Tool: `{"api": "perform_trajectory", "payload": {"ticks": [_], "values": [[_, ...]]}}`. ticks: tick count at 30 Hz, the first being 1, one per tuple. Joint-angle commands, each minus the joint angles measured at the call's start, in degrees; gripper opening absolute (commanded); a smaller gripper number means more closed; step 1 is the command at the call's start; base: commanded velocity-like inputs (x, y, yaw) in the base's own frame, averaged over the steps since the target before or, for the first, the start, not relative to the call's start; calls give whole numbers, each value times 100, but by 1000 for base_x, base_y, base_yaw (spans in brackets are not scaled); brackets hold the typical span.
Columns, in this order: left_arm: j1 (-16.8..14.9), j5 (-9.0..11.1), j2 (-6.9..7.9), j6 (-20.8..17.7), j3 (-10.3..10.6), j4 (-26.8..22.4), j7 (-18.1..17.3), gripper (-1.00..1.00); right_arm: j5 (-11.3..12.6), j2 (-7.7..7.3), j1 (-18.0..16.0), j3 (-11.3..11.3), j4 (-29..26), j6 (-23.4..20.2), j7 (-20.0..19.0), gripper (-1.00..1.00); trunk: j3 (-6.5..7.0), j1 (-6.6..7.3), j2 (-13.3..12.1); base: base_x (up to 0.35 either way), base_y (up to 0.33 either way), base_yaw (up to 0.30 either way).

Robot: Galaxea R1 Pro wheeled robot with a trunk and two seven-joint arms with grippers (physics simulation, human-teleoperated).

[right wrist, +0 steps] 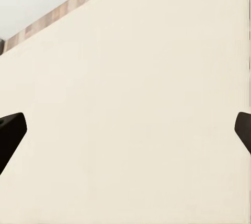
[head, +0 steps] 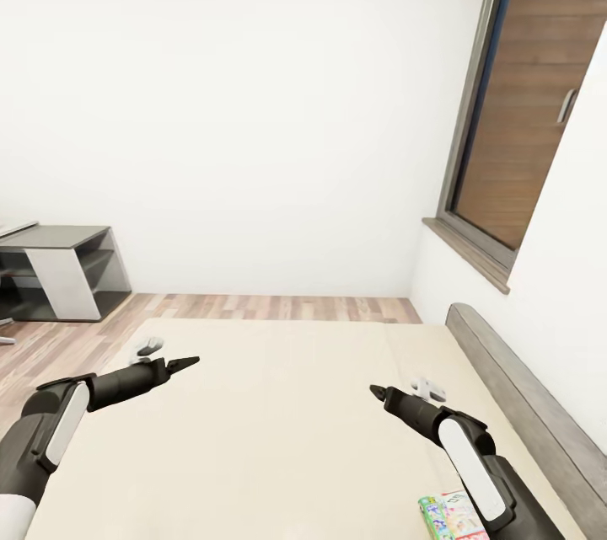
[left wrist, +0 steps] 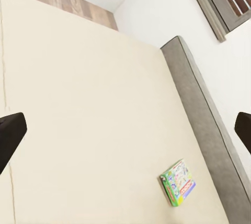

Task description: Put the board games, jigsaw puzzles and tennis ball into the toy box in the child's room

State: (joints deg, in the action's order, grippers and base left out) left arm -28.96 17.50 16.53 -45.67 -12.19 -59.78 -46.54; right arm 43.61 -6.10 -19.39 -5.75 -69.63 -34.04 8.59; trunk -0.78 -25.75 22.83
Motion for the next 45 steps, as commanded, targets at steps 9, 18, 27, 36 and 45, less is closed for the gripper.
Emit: {"api": "perform_trajectory", "payload": {"ticks": [9,18,27,36,45], "values": [[-4,8,-1,-30,-3,-4,-13,100,60,-5,-4,-14,-7,-6,55,100,-8,-3,9,0,-155,0],[-4,8,-1,-26,-3,-6,-7,100,60,-5,-4,-14,-7,-6,55,100,-8,-3,9,0,-166,0],[-4,8,-6,-21,-3,-6,-13,100,60,-5,-10,-14,-6,-14,55,100,-8,-3,9,0,-202,0],[-4,8,-9,-21,6,-7,1,100,60,3,-12,-14,-6,-15,55,100,-8,-3,9,0,-159,0],[-4,8,-9,-21,14,-7,6,100,60,3,-12,-14,-6,-15,55,100,-8,-3,9,0,-142,0]]}}
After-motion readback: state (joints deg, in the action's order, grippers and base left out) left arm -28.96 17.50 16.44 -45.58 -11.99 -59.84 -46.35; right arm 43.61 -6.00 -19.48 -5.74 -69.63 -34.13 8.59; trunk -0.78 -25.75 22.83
